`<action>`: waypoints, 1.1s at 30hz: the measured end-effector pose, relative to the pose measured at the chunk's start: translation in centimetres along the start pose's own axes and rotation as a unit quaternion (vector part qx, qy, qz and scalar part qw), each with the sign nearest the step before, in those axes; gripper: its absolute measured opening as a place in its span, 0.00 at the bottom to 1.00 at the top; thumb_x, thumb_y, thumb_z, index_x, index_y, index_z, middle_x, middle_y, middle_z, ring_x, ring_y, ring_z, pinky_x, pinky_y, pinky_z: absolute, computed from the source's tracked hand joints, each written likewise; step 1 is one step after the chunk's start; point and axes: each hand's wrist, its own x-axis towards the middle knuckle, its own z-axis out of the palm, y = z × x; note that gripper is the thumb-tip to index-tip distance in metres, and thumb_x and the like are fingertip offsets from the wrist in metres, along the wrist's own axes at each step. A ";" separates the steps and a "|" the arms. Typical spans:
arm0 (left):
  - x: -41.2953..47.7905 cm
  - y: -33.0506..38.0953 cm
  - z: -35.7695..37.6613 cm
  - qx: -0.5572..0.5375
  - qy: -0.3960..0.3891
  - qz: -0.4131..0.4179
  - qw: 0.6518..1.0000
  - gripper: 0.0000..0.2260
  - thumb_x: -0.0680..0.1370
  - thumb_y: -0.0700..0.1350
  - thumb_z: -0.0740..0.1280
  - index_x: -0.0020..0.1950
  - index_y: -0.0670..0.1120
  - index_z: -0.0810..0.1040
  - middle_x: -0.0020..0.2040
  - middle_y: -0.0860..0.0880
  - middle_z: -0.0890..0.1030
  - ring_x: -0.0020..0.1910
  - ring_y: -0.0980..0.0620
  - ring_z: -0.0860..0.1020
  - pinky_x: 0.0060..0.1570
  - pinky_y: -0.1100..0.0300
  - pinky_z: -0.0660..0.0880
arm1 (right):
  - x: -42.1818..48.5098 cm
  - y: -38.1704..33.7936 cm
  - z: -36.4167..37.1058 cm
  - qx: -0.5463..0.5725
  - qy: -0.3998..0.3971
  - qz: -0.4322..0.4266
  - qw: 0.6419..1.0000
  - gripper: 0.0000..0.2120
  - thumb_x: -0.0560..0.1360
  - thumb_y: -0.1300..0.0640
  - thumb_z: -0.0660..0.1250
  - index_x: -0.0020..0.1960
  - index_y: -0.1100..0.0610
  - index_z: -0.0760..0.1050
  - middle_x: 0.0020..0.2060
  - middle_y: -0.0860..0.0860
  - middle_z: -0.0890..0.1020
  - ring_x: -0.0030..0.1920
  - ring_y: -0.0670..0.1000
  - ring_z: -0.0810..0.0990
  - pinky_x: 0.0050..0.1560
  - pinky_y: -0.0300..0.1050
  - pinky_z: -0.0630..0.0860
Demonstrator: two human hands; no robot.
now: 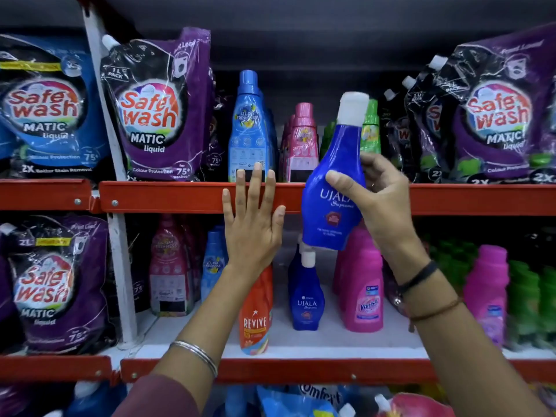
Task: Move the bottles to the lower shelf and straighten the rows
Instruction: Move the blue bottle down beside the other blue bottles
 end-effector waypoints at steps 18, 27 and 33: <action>-0.1 0.0 0.1 -0.003 0.015 -0.001 1.000 0.24 0.83 0.54 0.50 0.78 0.49 0.52 0.78 0.46 0.56 0.78 0.45 0.51 0.75 0.45 0.44 | -10.6 15.6 -1.9 -0.088 -0.099 0.233 0.963 0.29 0.55 0.48 0.81 0.54 0.54 0.78 0.49 0.52 0.85 0.50 0.54 0.84 0.55 0.56 0.80; 0.0 -0.1 0.3 -0.004 0.017 0.000 1.000 0.24 0.83 0.54 0.49 0.78 0.49 0.53 0.78 0.46 0.57 0.77 0.45 0.51 0.75 0.46 0.43 | -12.8 19.4 -1.1 -0.122 -0.124 0.266 0.948 0.34 0.56 0.44 0.80 0.57 0.56 0.77 0.52 0.53 0.84 0.54 0.53 0.82 0.57 0.47 0.77; 0.0 0.0 0.3 -0.007 0.020 0.000 1.000 0.24 0.83 0.54 0.50 0.78 0.48 0.54 0.78 0.46 0.57 0.77 0.44 0.51 0.75 0.45 0.44 | -12.6 19.5 -1.1 -0.121 -0.143 0.263 0.947 0.27 0.63 0.54 0.79 0.60 0.56 0.76 0.53 0.53 0.84 0.55 0.52 0.81 0.58 0.48 0.75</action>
